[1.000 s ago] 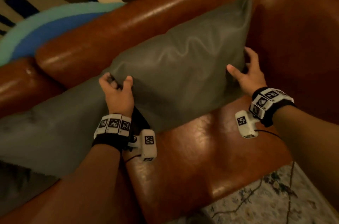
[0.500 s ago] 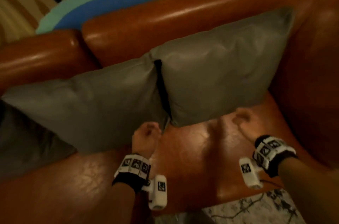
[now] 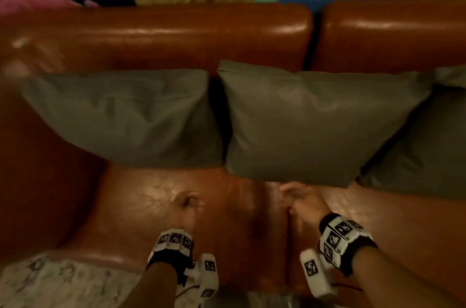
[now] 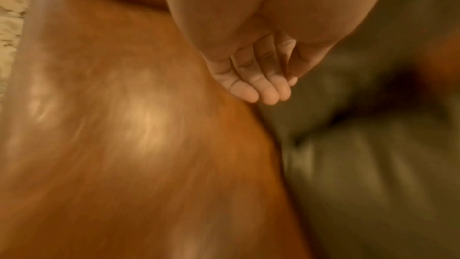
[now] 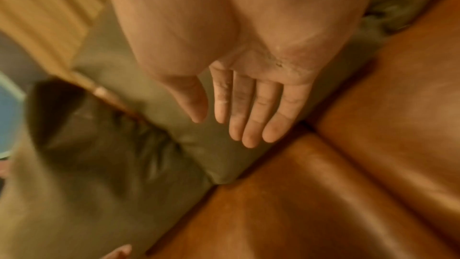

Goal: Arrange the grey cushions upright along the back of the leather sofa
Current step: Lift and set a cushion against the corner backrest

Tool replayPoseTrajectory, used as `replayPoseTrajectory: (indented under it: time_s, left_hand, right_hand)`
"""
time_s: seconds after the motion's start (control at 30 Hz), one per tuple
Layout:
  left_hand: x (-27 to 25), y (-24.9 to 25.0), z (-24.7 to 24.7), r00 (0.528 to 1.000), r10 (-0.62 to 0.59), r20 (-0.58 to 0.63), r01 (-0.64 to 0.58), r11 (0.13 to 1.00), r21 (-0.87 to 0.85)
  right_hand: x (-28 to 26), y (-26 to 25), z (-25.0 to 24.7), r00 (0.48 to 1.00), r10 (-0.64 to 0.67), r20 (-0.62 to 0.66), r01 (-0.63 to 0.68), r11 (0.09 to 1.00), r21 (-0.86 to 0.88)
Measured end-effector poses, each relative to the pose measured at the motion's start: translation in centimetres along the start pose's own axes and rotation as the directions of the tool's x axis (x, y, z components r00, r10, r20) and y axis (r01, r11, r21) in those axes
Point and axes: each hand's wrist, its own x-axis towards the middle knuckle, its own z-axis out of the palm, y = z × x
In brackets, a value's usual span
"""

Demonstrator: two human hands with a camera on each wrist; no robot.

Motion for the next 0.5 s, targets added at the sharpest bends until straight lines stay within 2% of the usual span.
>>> replayPoseTrajectory:
  time_s: [0.03, 0.07, 0.1, 0.13, 0.2, 0.23, 0.3, 0.37, 0.43, 0.5]
  left_hand:
    - [0.9, 1.0, -2.6, 0.998, -0.030, -0.063, 0.026, 0.997, -0.067]
    - [2.0, 1.8, -5.4, 0.987, -0.004, -0.159, -0.006, 0.998, -0.064]
    - [3.0, 2.8, -7.8, 0.964, 0.037, -0.262, -0.057, 0.996, -0.069]
    - [3.8, 4.3, -10.0, 0.931, 0.083, -0.356, -0.143, 0.979, -0.146]
    - [6.3, 6.8, -14.4, 0.863, 0.046, -0.503, -0.257, 0.897, -0.359]
    - [8.0, 7.6, -16.6, 0.853, 0.007, -0.523, -0.277, 0.854, -0.441]
    - [11.2, 8.4, -20.3, 0.892, 0.003, -0.451, -0.266, 0.811, -0.520]
    - [13.4, 9.3, -22.5, 0.950, 0.060, -0.305, -0.231, 0.793, -0.564]
    - [14.5, 10.5, -23.6, 0.975, 0.121, -0.187, -0.210, 0.782, -0.587]
    - [15.5, 11.1, -24.7, 0.984, 0.106, -0.146, -0.172, 0.787, -0.592]
  right_hand:
    - [0.7, -2.1, 2.0, 0.999, -0.041, -0.003, 0.041, 0.999, -0.005]
    - [1.2, -4.2, 3.8, 0.997, -0.080, -0.005, 0.079, 0.997, -0.010]
    - [1.8, -6.3, 5.4, 0.992, -0.122, -0.009, 0.122, 0.992, -0.018]
    - [2.2, -8.7, 6.9, 0.987, -0.161, -0.026, 0.161, 0.987, -0.005]
    - [2.8, -13.2, 9.8, 0.976, -0.204, -0.074, 0.209, 0.976, 0.055]
    - [3.3, -14.8, 11.0, 0.972, -0.217, -0.089, 0.225, 0.971, 0.086]
    - [4.2, -17.3, 12.9, 0.969, -0.234, -0.084, 0.243, 0.962, 0.124]
    - [4.8, -19.0, 14.7, 0.972, -0.225, -0.068, 0.233, 0.961, 0.148]
    - [5.4, -20.0, 16.4, 0.980, -0.190, -0.055, 0.196, 0.965, 0.173]
    - [6.0, -21.0, 17.8, 0.986, -0.158, -0.059, 0.166, 0.969, 0.185]
